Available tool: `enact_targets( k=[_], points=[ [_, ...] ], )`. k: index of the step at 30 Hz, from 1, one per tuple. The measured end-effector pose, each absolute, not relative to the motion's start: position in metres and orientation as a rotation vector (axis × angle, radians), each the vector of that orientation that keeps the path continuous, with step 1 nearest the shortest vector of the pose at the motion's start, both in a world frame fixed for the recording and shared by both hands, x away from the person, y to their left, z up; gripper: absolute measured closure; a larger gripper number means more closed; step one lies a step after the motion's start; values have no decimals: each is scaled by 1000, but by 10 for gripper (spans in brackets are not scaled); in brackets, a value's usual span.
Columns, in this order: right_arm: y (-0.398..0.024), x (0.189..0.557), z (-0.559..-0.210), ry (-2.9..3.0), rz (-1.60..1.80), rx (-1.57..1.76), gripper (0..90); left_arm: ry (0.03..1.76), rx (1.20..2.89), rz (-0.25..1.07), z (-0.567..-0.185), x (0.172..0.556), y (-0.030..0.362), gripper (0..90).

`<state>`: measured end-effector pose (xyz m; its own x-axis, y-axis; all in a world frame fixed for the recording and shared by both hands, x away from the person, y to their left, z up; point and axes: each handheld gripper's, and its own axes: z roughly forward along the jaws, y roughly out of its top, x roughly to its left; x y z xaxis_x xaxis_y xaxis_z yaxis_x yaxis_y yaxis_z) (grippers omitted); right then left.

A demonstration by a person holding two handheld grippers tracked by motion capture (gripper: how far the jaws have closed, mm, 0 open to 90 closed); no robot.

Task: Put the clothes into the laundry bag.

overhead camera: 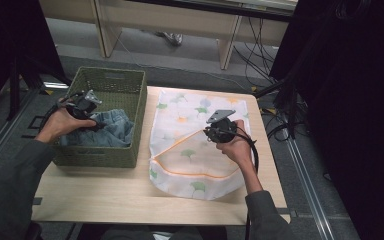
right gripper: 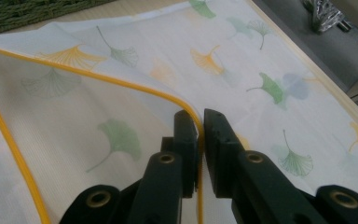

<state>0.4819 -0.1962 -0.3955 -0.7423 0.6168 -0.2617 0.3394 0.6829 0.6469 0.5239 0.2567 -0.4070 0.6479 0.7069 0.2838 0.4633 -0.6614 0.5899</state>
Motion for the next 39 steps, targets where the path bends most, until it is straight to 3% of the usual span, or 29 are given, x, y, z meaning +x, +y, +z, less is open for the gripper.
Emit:
enact_targets(
  k=[5,8,9,10,11,13,15,18,21,26,27,28,33,34,35,36,37,39],
  points=[
    [-196,482,-394,2430,806,737,838,1036,2350,581,-410,538,265,145],
    [-196,482,-394,2435,798,735,837,1240,2402,214,-437,558,281,151],
    [-196,482,-394,2430,800,733,836,1230,2394,131,-441,559,282,151],
    [-196,482,-394,2430,800,733,836,1230,2394,131,-441,559,282,150],
    [-198,482,-394,2431,797,739,835,1182,2399,41,-443,554,276,94],
    [-201,483,-395,2430,794,746,835,1126,2427,70,-437,549,271,53],
    [-202,483,-396,2426,792,755,834,1091,2395,74,-427,546,270,97],
    [-202,483,-396,2427,788,754,834,1054,2415,14,-426,541,266,16],
    [-200,482,-394,2426,788,748,833,965,2622,15,-441,535,256,0],
    [-198,482,-395,2437,786,741,832,964,2737,105,-457,541,242,0],
    [-198,482,-395,2435,786,741,832,953,2774,149,-462,544,240,32],
    [-199,483,-394,2425,785,734,832,937,2790,209,-464,546,238,159],
    [-202,483,-393,2423,791,732,833,974,2764,267,-456,547,241,532],
    [-202,481,-392,2417,796,760,834,1007,2730,318,-454,547,244,573],
    [-202,481,-392,2418,796,758,834,1030,2682,507,-452,549,245,595],
    [-202,481,-392,2415,793,751,834,1079,2638,612,-452,551,246,611],
    [-202,481,-393,2413,792,750,834,1163,2601,630,-452,553,246,613],
    [-202,482,-393,2417,793,752,834,1200,2579,500,-454,558,245,548]
  ],
)
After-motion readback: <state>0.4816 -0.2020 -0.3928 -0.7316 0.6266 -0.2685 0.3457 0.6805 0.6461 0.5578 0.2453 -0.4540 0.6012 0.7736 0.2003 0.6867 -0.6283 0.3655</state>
